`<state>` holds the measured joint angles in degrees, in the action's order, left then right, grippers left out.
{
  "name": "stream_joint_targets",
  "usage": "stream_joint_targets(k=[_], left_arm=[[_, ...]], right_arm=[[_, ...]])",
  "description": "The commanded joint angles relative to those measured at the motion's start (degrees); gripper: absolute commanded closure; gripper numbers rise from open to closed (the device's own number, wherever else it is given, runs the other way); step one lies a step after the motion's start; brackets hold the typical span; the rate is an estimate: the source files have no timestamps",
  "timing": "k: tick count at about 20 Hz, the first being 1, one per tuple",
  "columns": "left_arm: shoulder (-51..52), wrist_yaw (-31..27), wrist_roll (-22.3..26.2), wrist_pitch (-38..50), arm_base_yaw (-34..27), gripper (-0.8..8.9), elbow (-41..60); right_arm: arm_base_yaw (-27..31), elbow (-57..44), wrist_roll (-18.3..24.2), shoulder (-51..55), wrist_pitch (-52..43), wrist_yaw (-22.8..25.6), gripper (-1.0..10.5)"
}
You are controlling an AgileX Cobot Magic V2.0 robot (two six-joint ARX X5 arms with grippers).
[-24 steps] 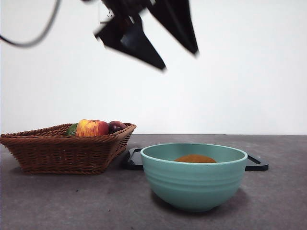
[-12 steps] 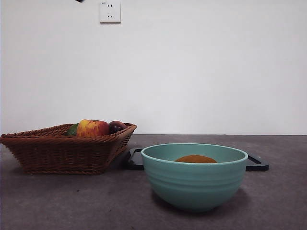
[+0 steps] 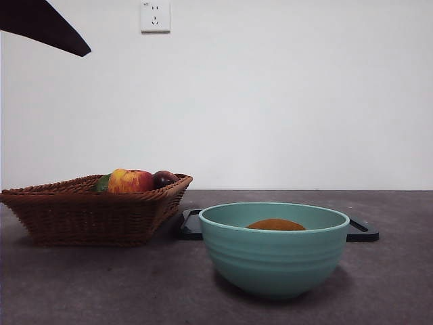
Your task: Pick up the wifruite, put it on the bowl, pick up the plate, put it on desk
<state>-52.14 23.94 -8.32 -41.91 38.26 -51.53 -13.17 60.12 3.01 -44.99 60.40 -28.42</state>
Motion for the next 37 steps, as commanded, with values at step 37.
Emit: stream_joint_targets(k=[37], left_arm=[[-0.2,1.2,1.4,0.9,0.2,4.97,-0.2]], right_arm=[[-21.7,-21.2,-19.6,-30.3,-41.4,18.7,8.2]])
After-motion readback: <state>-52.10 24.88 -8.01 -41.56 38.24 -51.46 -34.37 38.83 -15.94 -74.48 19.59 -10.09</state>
